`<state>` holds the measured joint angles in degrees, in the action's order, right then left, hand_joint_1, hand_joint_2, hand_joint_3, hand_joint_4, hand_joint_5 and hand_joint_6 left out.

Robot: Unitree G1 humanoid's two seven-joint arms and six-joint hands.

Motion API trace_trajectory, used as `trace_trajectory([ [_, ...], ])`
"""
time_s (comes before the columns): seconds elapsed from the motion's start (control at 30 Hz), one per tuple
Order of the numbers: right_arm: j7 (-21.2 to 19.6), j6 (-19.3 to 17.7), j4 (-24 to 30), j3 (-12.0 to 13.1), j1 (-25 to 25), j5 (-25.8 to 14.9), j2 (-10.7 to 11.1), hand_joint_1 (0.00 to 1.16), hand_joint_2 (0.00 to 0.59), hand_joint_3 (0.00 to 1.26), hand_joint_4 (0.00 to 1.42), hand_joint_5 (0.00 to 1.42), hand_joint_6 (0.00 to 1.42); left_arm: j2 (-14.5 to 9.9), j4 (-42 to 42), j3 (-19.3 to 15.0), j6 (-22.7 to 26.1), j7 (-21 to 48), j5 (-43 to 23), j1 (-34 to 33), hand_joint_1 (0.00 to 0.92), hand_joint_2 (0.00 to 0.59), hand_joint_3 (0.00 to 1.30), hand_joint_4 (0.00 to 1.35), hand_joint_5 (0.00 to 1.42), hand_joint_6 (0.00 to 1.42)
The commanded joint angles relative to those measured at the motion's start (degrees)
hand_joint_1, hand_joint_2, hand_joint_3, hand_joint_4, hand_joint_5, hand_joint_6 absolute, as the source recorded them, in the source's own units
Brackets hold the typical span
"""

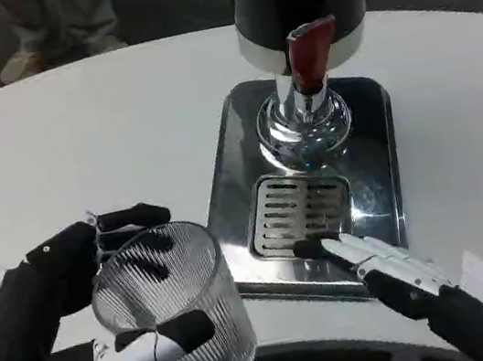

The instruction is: Grasp the cup under the faucet to collect the drink, then remove the cup.

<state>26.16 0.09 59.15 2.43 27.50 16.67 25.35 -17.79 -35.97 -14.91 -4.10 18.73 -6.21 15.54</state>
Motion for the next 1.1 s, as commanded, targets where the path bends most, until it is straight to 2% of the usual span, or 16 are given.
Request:
trace_trajectory([
  [0.03,-0.5,-2.8,0.9,0.1,2.2,-0.3,-1.2,0.60,0.466,0.09,0.02,0.00,0.00,-0.4,0.0,0.1,-1.4,0.0,-0.4,-0.6,0.726,0.000,0.77,0.87,1.04,0.94],
  [0.27,-0.5,-4.6,0.9,0.2,4.5,0.0,-3.2,0.60,0.472,0.10,0.04,0.00,0.00,-0.4,0.1,0.4,-1.4,0.0,-0.2,-0.8,0.726,0.000,0.77,0.87,1.04,0.94],
  [0.6,-0.5,-4.9,0.9,0.4,5.5,0.4,-4.3,0.61,0.478,0.11,0.05,0.00,0.00,-0.5,1.7,1.0,-1.6,-0.1,0.5,-2.2,0.726,0.000,0.77,0.87,1.04,0.94],
  [0.83,-1.1,-6.4,0.9,1.1,8.1,0.4,-5.6,0.61,0.479,0.11,0.05,0.00,0.00,-0.6,5.6,1.9,-2.8,-0.7,2.5,-6.5,0.726,0.000,0.77,0.87,1.04,0.94],
  [1.1,-1.1,-7.2,0.9,2.4,9.3,-0.2,-6.1,0.61,0.479,0.11,0.05,0.00,0.00,-1.6,13.7,1.7,-7.3,-2.1,5.8,-12.3,0.726,0.000,0.77,0.87,1.04,0.94],
])
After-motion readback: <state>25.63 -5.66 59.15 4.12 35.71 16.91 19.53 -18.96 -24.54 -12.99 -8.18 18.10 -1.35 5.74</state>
